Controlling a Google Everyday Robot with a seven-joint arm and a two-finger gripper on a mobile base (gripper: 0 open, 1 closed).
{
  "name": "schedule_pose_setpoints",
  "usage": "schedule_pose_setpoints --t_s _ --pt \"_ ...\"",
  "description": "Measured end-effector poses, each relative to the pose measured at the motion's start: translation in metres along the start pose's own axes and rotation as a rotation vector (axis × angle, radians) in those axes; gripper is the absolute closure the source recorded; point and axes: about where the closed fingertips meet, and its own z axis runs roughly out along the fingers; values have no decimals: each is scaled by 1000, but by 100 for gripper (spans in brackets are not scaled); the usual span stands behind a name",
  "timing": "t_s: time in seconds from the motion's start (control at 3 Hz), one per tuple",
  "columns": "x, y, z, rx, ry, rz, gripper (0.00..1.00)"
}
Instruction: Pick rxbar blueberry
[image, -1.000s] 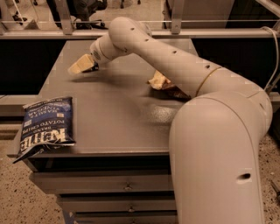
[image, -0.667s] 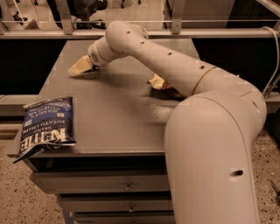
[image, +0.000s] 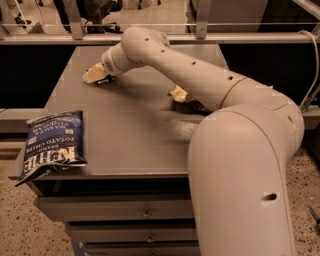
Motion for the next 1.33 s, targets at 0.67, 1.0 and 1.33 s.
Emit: schedule_pose_setpoints --t_s 0.67,1.0,1.33 --pt "-36 0 -29 -44 -96 -24 100" --pt "-74 2 -67 -100 -193 -61 100" --pt "-103 2 -108 -198 -342 -69 100"
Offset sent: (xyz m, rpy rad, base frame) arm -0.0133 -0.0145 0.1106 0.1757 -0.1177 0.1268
